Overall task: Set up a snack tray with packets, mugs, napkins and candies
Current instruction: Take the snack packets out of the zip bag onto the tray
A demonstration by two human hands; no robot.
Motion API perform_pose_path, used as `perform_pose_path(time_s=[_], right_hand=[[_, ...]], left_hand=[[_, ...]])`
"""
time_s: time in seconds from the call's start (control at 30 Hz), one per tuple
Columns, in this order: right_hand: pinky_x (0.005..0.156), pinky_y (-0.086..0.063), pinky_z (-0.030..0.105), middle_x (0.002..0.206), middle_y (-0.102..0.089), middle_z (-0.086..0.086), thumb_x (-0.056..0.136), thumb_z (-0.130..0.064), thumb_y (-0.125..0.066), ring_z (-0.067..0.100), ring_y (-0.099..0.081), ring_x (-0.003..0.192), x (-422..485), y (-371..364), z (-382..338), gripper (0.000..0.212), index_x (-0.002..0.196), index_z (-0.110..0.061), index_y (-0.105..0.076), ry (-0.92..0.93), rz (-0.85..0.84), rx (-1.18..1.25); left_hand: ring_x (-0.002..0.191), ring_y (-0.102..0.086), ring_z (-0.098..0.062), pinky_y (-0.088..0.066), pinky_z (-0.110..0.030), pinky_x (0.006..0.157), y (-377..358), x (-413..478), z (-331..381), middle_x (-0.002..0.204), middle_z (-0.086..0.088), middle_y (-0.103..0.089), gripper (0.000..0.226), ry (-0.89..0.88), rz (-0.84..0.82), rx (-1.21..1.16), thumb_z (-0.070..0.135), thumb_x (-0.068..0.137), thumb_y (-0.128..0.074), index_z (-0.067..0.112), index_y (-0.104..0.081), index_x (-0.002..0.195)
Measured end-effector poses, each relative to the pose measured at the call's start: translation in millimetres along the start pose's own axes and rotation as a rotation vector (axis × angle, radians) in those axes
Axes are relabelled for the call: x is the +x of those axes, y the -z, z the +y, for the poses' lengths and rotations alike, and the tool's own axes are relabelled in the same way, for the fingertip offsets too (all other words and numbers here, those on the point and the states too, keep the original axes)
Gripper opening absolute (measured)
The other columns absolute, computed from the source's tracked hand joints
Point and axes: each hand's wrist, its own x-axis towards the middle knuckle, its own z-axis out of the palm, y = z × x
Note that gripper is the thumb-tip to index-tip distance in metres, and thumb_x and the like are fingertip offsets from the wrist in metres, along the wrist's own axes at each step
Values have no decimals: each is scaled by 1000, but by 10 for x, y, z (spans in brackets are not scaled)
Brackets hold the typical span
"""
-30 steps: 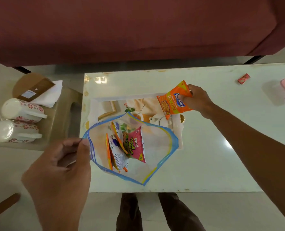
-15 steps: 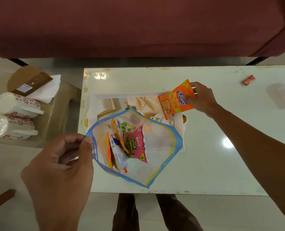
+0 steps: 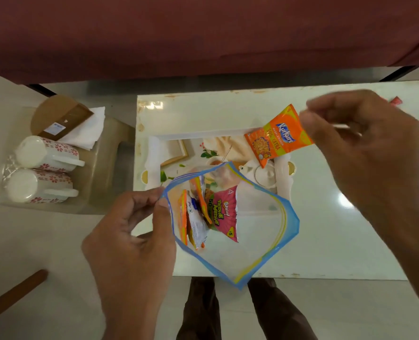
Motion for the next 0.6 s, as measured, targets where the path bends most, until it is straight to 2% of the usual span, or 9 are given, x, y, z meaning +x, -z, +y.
perform_pose_path(time_s=[0.1,0.17,0.2,0.27,0.3,0.4,0.47,0.53,0.6], right_hand=[[68,-53,11,81,-75,-17,87,-40,-68,3,-73,72,-538,45,-674,7,86,-35,-72,-50,-302,175],[65,-52,8,77,-74,-19,85,-41,-67,-3,-71,70,-761,-155,-761,11,87,-32,-74,-222,-482,133],[67,-55,12,79,-74,-16,86,-40,-66,-1,-71,74,-807,-300,-747,14,91,-29,-74,-293,-540,28],[75,-57,31,88,-73,-3,92,-35,-60,12,-69,83,-787,-610,-604,20,99,-18,-68,-346,-617,-211],[77,-54,33,94,-71,4,94,-33,-56,20,-67,88,-747,-777,-510,23,103,-14,-64,-349,-658,-311],[73,-38,27,109,-63,11,95,-33,-53,29,-60,101,-581,-1232,-327,29,116,-12,-55,-393,-702,-473],[70,-37,26,104,-64,10,92,-28,-56,28,-62,96,-471,-1483,-255,23,107,-12,-59,-409,-682,-452],[66,-37,25,89,-60,4,90,-19,-53,23,-62,88,-377,-1677,-196,7,89,-15,-58,-402,-698,-489],[60,-35,27,81,-53,2,89,-13,-47,22,-60,84,-316,-1815,-143,16,74,-15,-50,-363,-741,-558]], left_hand=[[92,-73,3,-50,-3,58,-20,59,17,92,22,-75,19,64,-11,-14,12,90,-69,27,-63,79],[87,-72,4,-52,-8,55,-46,80,20,79,22,-74,23,112,-31,-38,12,94,-64,28,-58,79],[81,-72,3,-55,-14,53,-54,91,22,75,21,-74,22,133,-49,-55,13,96,-61,27,-57,81],[70,-72,-3,-59,-30,53,-45,99,21,76,21,-74,17,150,-92,-71,16,100,-57,24,-55,85],[68,-72,-5,-59,-36,53,-34,89,11,77,21,-74,14,145,-116,-78,19,101,-55,23,-54,87],[69,-75,-6,-56,-27,46,4,66,-2,79,23,-76,12,110,-179,-118,23,102,-51,33,-48,97],[72,-76,-9,-58,-30,49,50,71,-22,80,19,-77,23,100,-201,-156,18,103,-49,40,-40,101],[79,-77,-19,-62,-47,60,98,97,-68,82,4,-77,26,88,-246,-192,12,104,-46,36,-38,100],[81,-73,-24,-61,-55,62,140,128,-127,83,0,-72,22,20,-311,-113,9,105,-44,28,-48,94]])
